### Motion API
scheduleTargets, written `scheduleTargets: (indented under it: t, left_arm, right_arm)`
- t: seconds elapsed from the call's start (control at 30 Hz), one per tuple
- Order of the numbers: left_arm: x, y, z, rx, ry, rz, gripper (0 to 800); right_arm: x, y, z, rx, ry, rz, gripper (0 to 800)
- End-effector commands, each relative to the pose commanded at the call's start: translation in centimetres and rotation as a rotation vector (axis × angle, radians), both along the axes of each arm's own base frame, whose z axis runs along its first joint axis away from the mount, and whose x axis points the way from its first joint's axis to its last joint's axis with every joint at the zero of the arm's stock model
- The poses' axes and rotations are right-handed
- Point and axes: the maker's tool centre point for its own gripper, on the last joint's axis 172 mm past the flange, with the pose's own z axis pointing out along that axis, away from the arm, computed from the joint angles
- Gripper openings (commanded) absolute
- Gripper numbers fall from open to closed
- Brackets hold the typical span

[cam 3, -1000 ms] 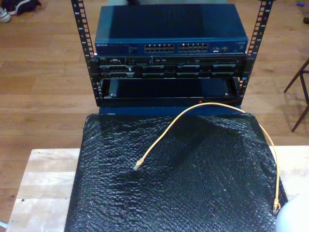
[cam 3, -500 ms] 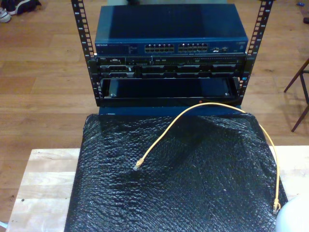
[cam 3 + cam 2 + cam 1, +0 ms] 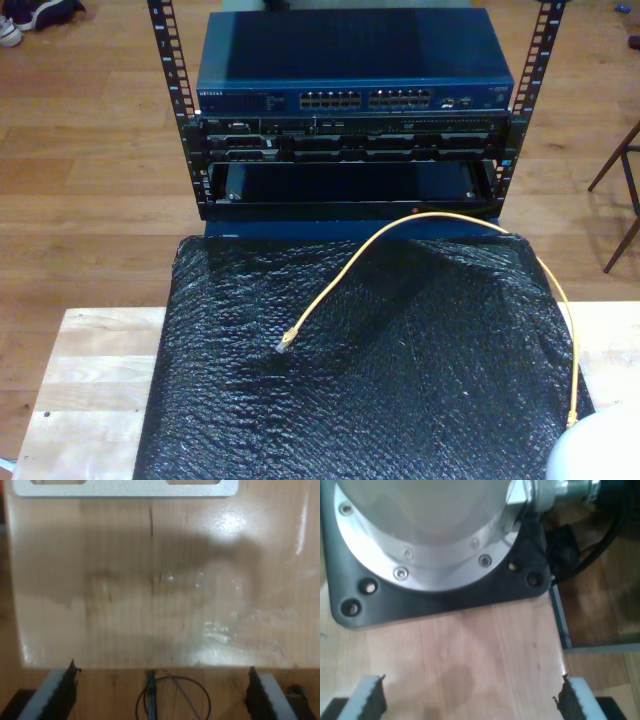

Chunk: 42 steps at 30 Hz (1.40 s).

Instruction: Grab the cable and plug it in

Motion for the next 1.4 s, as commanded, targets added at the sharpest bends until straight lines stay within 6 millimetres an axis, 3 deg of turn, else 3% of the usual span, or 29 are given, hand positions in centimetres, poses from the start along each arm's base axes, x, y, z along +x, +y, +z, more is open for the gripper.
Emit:
scheduleTargets:
  t: [0.17, 0.37, 0.7, 0.93, 1.17, 1.4]
  left_arm:
    - [0.1, 0.6, 1.1, 0.011, 0.004, 0.005, 800]
    - [0.9, 1.4, 4.3, -0.014, -0.004, 0.021, 800]
    - [4.9, 1.7, 7.3, -0.019, -0.023, 0.039, 800]
    - [7.7, 0.1, 8.2, -0.028, 0.027, 0.04, 800]
    - [10.0, -1.7, 9.0, -0.031, 0.073, 0.029, 800]
    - [13.8, -3.0, 10.3, -0.04, 0.046, 0.072, 800]
  right_arm:
    - [0.2, -0.8, 2.8, 0.016, -0.001, -0.018, 800]
    - [1.3, -2.4, 7.0, 0.013, -0.003, -0.076, 800]
    - [7.7, -4.4, 11.1, 0.039, -0.048, -0.178, 800]
    - [13.4, -6.2, 13.0, 0.076, 0.019, -0.239, 800]
    - [19.1, -4.6, 17.0, 0.231, -0.009, -0.26, 800]
    - [23.8, -3.9, 20.5, 0.338, -0.098, -0.313, 797]
